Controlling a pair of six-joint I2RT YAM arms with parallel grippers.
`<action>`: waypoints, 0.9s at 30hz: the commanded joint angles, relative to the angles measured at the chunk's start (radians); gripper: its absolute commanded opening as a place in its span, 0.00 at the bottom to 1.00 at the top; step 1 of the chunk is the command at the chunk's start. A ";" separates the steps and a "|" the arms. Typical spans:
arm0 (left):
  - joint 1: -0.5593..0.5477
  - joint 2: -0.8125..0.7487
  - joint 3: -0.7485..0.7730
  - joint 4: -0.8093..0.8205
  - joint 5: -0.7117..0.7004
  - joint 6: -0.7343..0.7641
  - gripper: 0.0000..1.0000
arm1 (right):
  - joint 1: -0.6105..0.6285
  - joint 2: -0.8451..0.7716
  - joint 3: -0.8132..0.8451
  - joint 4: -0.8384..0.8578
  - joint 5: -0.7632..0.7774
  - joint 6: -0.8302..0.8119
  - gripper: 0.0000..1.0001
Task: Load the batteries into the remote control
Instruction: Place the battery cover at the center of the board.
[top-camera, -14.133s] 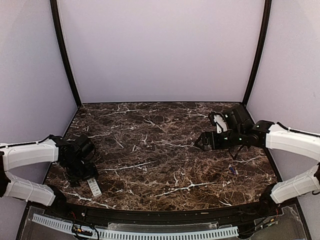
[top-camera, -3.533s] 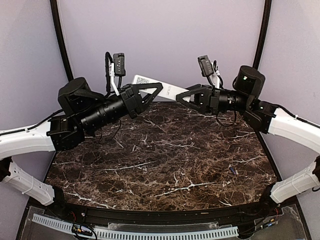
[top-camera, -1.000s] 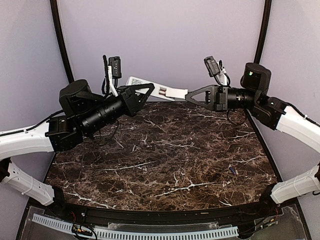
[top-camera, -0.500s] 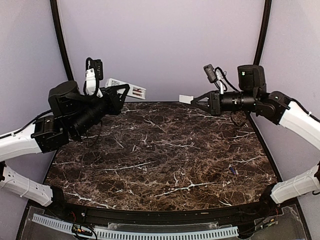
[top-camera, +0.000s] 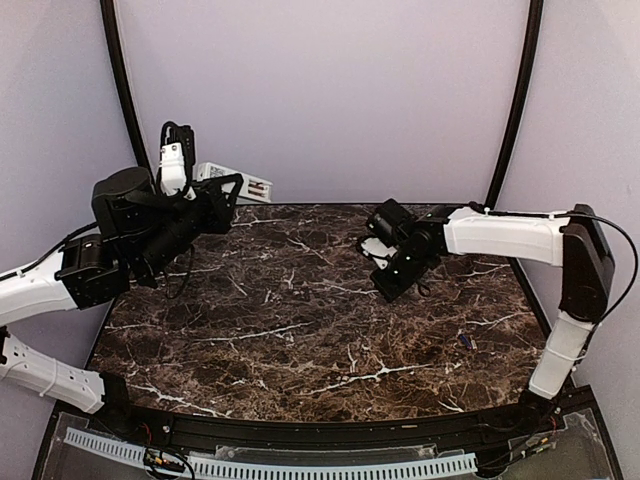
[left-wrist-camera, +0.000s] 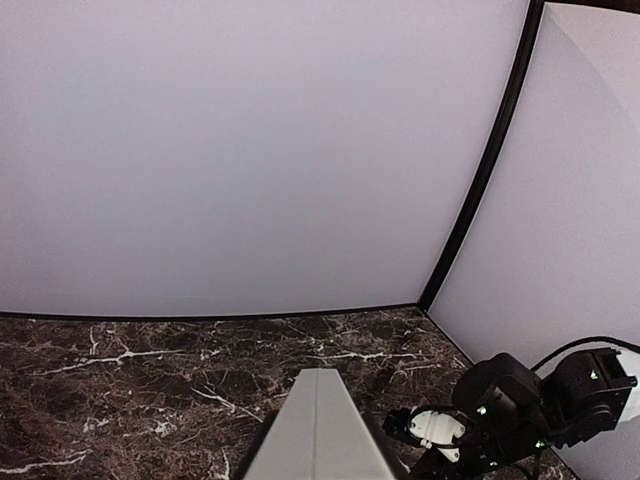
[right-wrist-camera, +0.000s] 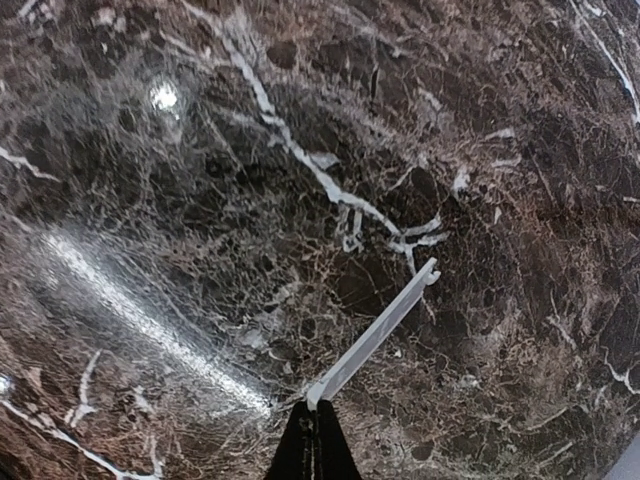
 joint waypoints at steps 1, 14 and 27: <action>0.008 0.001 -0.001 0.006 -0.005 0.023 0.00 | 0.073 0.071 0.070 -0.138 0.187 -0.027 0.00; 0.014 0.005 -0.002 0.007 0.009 0.019 0.00 | 0.204 0.233 0.058 -0.224 0.154 -0.107 0.00; 0.014 -0.001 -0.006 0.002 0.015 0.013 0.00 | 0.218 0.215 0.072 -0.248 0.126 -0.134 0.30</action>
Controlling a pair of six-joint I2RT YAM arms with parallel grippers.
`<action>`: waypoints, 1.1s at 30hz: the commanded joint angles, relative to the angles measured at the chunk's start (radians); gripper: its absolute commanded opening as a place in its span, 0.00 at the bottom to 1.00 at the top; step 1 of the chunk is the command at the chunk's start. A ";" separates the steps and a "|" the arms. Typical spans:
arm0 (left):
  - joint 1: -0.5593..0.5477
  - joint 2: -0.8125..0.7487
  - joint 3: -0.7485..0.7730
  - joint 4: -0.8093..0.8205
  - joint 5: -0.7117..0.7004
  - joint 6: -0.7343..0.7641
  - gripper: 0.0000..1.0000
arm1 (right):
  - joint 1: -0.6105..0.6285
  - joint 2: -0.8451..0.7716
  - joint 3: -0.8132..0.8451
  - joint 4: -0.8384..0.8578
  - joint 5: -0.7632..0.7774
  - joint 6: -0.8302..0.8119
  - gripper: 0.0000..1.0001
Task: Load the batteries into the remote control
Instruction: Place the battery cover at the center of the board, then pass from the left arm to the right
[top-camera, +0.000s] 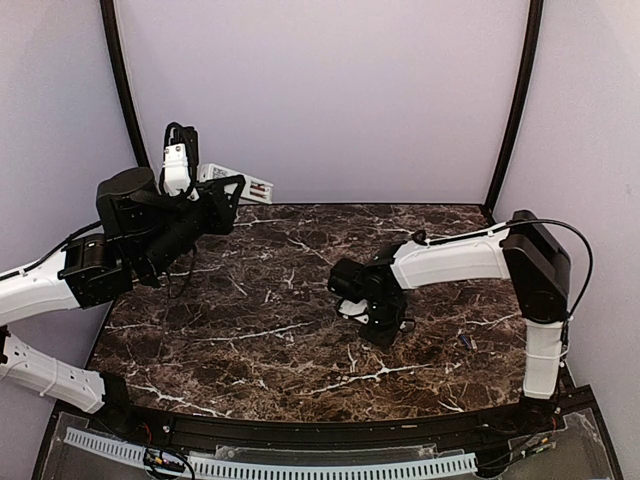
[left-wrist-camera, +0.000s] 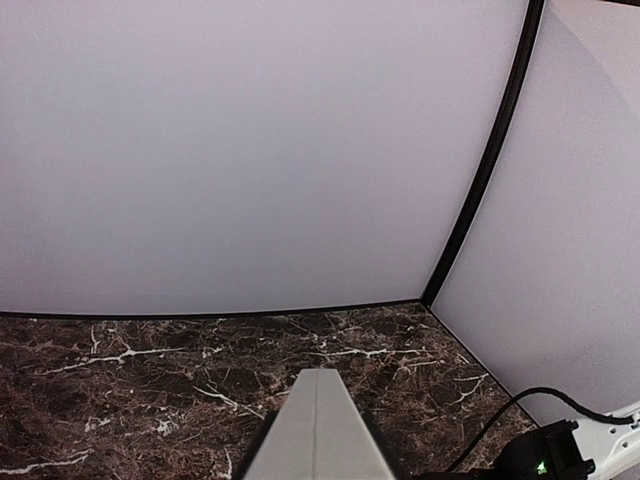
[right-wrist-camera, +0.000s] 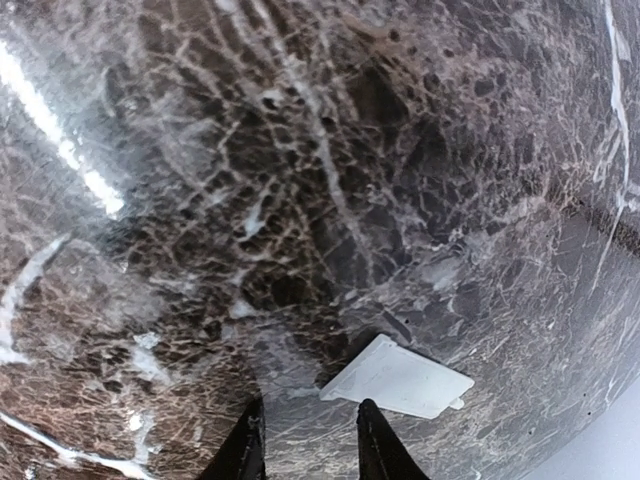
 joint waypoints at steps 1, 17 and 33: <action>0.006 -0.015 -0.007 0.001 0.012 0.002 0.00 | 0.009 -0.059 0.023 -0.017 -0.030 -0.013 0.31; 0.006 0.019 -0.017 0.070 0.310 -0.047 0.00 | 0.012 -0.828 -0.343 1.052 -0.432 -0.326 0.99; 0.005 0.085 -0.006 0.173 0.548 -0.173 0.00 | 0.077 -0.607 -0.168 1.154 -0.384 -0.568 0.89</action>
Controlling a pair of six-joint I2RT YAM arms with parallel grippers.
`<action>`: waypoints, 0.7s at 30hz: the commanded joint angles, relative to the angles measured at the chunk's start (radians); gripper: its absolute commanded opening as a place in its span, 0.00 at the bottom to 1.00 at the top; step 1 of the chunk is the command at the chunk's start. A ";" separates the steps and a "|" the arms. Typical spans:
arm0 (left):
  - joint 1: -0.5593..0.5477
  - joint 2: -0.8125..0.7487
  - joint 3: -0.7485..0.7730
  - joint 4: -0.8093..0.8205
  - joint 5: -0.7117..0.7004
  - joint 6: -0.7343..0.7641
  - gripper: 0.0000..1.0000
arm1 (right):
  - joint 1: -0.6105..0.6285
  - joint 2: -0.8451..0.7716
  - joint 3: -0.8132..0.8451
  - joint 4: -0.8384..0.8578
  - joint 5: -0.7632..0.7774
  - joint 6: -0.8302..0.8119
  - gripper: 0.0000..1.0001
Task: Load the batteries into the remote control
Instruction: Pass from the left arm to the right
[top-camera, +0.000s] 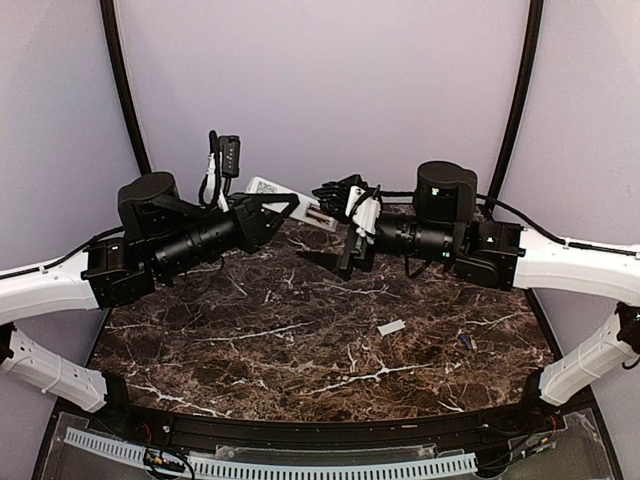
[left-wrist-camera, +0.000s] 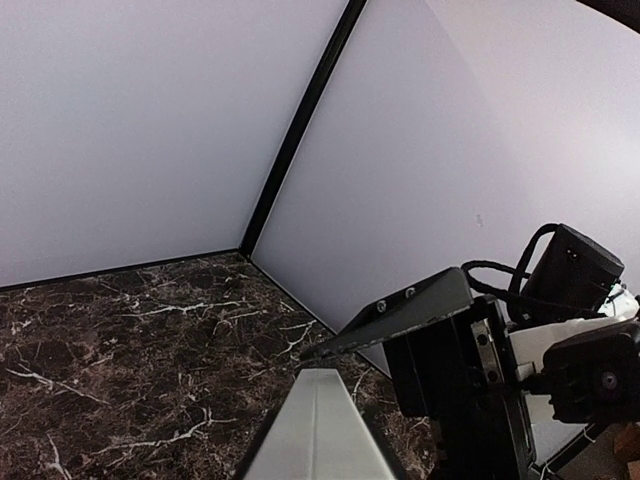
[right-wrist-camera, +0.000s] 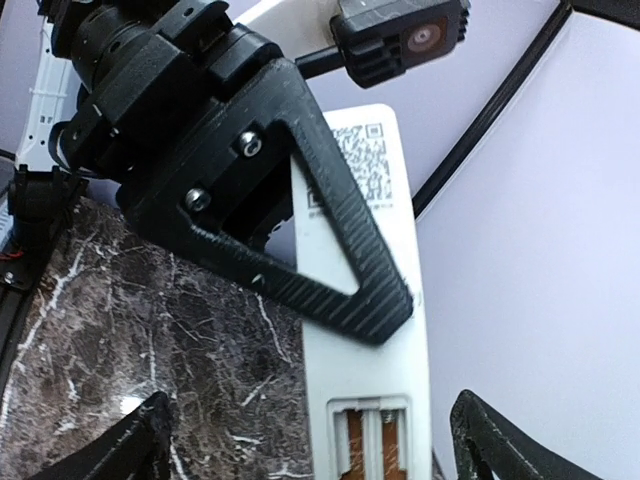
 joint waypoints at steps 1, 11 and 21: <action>0.002 0.008 0.011 0.040 0.056 -0.032 0.00 | 0.006 0.026 0.064 0.049 0.063 -0.043 0.84; 0.003 0.007 0.004 0.057 0.073 -0.054 0.00 | 0.006 0.032 0.067 0.012 0.081 -0.044 0.66; 0.003 0.013 0.007 0.059 0.083 -0.058 0.00 | 0.006 0.009 0.051 0.018 0.094 -0.050 0.35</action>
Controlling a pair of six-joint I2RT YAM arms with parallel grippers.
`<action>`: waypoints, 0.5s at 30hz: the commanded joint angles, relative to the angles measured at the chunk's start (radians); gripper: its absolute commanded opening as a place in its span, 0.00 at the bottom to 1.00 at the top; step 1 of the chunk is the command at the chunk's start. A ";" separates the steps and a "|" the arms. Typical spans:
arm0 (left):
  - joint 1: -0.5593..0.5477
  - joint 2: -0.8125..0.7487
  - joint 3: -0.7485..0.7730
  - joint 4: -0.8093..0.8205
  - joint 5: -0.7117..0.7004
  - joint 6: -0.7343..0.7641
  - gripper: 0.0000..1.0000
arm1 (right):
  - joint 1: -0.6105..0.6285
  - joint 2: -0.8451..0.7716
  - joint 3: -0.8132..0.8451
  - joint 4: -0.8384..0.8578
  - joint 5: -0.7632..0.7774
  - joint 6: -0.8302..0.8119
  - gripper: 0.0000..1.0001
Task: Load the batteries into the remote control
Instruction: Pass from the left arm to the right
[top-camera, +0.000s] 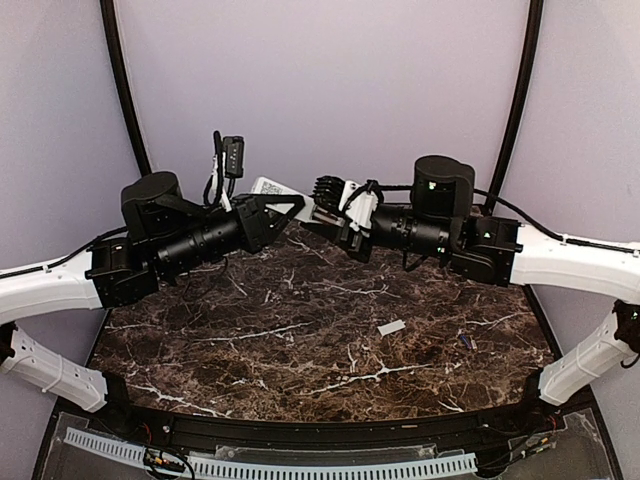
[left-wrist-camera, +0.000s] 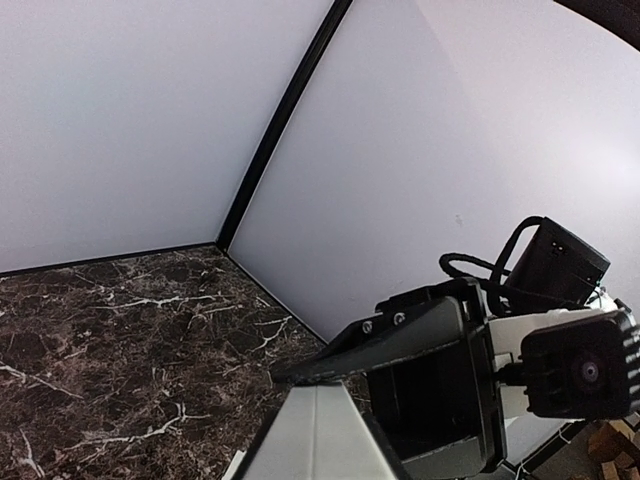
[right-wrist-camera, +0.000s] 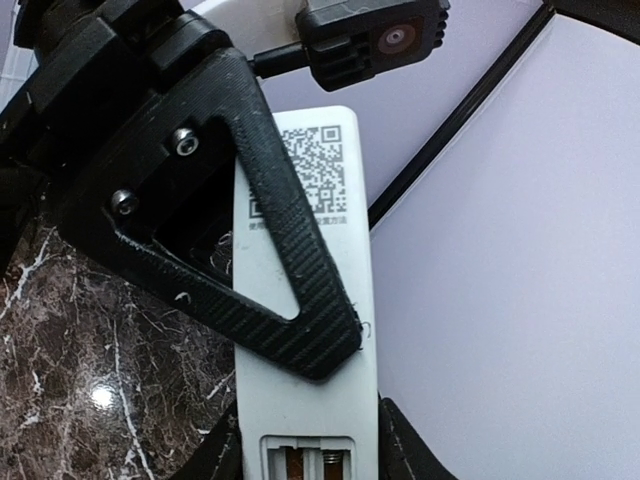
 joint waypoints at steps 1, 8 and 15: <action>0.003 -0.007 0.006 0.036 0.020 -0.008 0.00 | 0.005 -0.018 0.006 0.013 0.025 -0.001 0.34; 0.003 -0.017 -0.010 0.059 0.027 -0.018 0.00 | 0.005 -0.033 0.002 -0.016 0.038 0.015 0.20; 0.003 -0.016 0.012 0.009 0.011 0.015 0.90 | 0.005 -0.038 0.002 -0.109 0.051 0.079 0.04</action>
